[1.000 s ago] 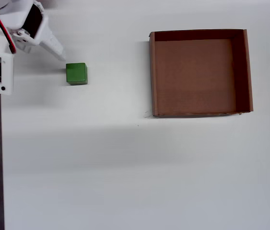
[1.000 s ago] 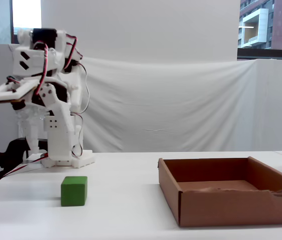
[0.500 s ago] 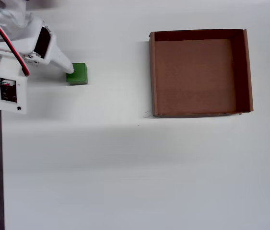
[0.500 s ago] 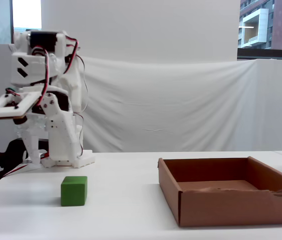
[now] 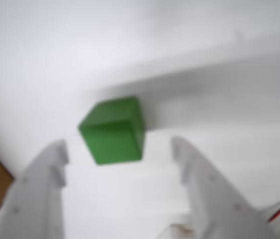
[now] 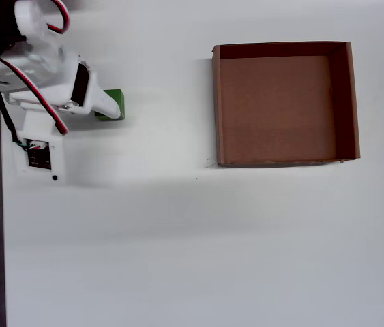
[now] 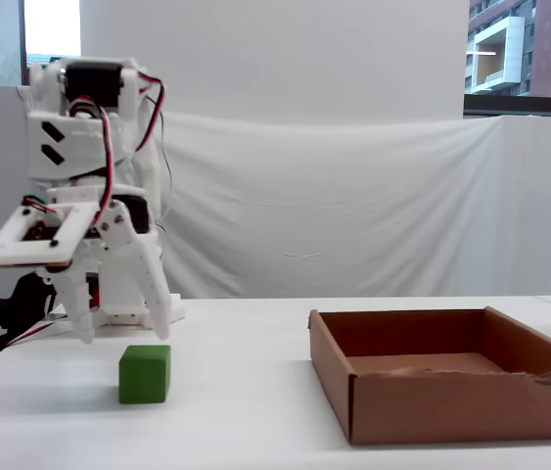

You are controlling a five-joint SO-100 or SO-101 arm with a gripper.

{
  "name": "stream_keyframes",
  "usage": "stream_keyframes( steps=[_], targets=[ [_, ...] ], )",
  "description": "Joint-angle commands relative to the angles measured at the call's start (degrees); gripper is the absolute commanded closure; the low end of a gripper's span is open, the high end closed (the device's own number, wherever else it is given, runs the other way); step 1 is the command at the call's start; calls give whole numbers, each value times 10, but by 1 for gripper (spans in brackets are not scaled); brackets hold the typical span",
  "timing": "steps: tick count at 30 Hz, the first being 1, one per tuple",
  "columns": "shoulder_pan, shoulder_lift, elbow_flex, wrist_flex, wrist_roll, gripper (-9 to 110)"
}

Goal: Grasp a green cube and put it in a box.

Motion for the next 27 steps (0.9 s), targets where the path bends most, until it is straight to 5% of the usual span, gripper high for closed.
stream_keyframes(
  steps=[1, 27],
  targets=[
    [-4, 2, -28, 3, 2, 73],
    [-33, -90, -32, -37, 26, 73]
  ],
)
